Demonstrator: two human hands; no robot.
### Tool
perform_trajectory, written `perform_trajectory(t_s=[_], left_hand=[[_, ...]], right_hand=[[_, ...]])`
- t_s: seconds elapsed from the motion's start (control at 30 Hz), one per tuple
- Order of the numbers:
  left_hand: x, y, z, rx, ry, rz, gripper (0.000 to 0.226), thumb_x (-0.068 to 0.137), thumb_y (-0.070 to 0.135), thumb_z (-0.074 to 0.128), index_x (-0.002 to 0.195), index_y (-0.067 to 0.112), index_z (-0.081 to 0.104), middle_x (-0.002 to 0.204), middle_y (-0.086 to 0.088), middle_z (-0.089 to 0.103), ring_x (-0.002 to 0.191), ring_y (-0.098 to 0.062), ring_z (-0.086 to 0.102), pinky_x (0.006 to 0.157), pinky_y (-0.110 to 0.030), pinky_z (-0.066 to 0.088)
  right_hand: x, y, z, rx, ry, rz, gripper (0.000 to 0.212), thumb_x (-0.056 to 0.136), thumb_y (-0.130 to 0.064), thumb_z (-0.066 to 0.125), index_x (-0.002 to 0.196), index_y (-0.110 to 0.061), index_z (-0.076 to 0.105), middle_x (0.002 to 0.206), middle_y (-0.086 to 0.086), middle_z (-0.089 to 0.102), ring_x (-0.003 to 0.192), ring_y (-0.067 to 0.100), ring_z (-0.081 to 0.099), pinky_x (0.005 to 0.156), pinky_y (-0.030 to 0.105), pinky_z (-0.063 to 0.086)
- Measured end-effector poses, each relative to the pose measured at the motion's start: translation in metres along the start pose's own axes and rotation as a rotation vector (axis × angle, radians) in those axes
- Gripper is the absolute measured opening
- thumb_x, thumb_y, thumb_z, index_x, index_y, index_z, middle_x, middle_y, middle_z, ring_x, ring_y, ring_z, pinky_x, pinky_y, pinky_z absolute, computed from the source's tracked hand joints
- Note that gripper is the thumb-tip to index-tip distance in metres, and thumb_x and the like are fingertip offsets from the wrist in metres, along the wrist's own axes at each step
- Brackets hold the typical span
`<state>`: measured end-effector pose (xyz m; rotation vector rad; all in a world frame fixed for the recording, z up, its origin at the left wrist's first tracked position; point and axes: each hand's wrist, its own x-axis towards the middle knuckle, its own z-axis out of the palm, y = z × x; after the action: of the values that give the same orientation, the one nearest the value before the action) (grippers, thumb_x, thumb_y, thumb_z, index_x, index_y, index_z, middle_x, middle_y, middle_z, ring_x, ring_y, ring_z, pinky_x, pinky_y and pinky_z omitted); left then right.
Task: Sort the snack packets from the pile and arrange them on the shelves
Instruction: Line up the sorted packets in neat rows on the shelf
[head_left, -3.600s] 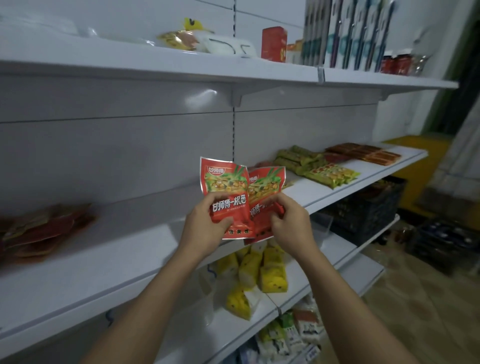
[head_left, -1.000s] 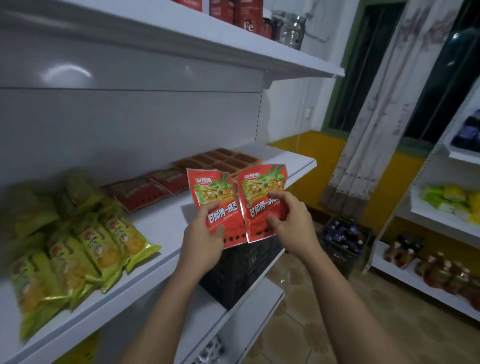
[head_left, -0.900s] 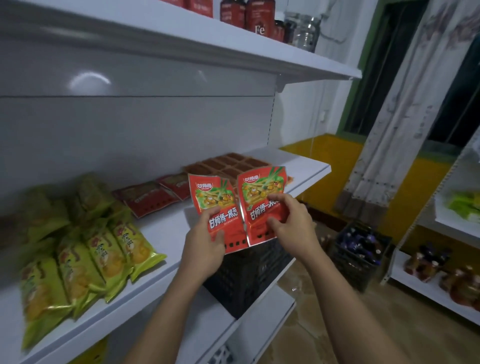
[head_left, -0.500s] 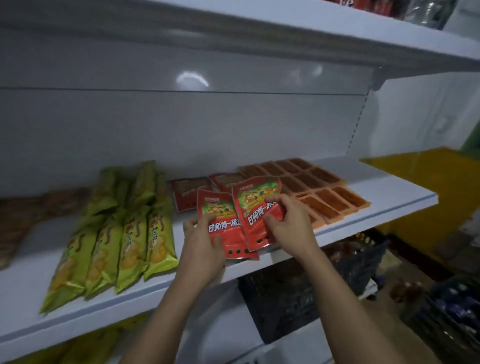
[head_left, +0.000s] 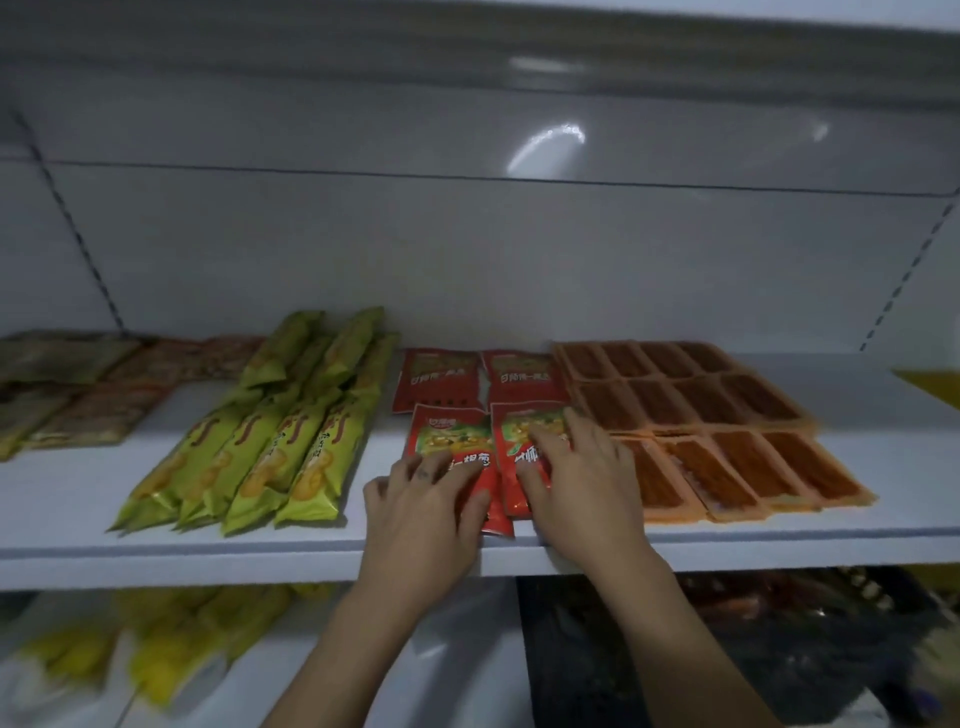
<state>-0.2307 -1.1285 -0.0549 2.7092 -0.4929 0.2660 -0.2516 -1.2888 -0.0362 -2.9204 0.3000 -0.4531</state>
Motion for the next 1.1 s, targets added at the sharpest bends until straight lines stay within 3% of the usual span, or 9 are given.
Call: perform_trajectory(t_s=[0.17,0.5,0.8,1.1], left_hand=[[-0.004,0.002,0.005,0.096,0.07,-0.064,0.039,0.087,0.05,0.044,0.11,0.033,0.071,0.112,0.004,0.07,0.103,-0.028,0.064,0.079,-0.045,0.049],[-0.001,0.008,0.014,0.062,0.166,-0.14,0.042,0.088,0.04,0.038,0.112,0.027,0.07,0.118,0.0,0.068,0.111,-0.031,0.06,0.084,-0.046,0.046],[0.004,-0.002,0.006,0.06,0.058,-0.053,0.04,0.102,0.04,0.038,0.14,0.031,0.048,0.145,0.006,0.047,0.133,-0.021,0.038,0.104,-0.037,0.032],[-0.008,-0.033,-0.038,0.029,0.184,0.045,0.045,0.09,0.044,0.045,0.126,0.022,0.062,0.124,-0.002,0.063,0.113,-0.026,0.055,0.094,-0.04,0.043]], right_hand=[[-0.003,0.004,0.007,-0.035,-0.114,-0.055,0.051,0.103,-0.051,0.026,0.149,-0.032,0.033,0.158,0.001,0.029,0.145,0.022,0.023,0.117,0.038,0.017],[-0.004,0.007,0.011,-0.014,-0.13,-0.08,0.053,0.103,-0.047,0.025,0.151,-0.027,0.031,0.159,0.006,0.028,0.146,0.025,0.022,0.117,0.041,0.02],[-0.004,0.001,0.008,0.009,-0.122,-0.034,0.052,0.102,-0.049,0.032,0.15,-0.03,0.031,0.159,0.003,0.027,0.147,0.024,0.021,0.119,0.042,0.016],[-0.006,-0.063,-0.015,0.119,0.009,-0.167,0.056,0.099,-0.046,0.044,0.151,-0.028,0.033,0.158,0.002,0.03,0.146,0.02,0.021,0.121,0.038,0.008]])
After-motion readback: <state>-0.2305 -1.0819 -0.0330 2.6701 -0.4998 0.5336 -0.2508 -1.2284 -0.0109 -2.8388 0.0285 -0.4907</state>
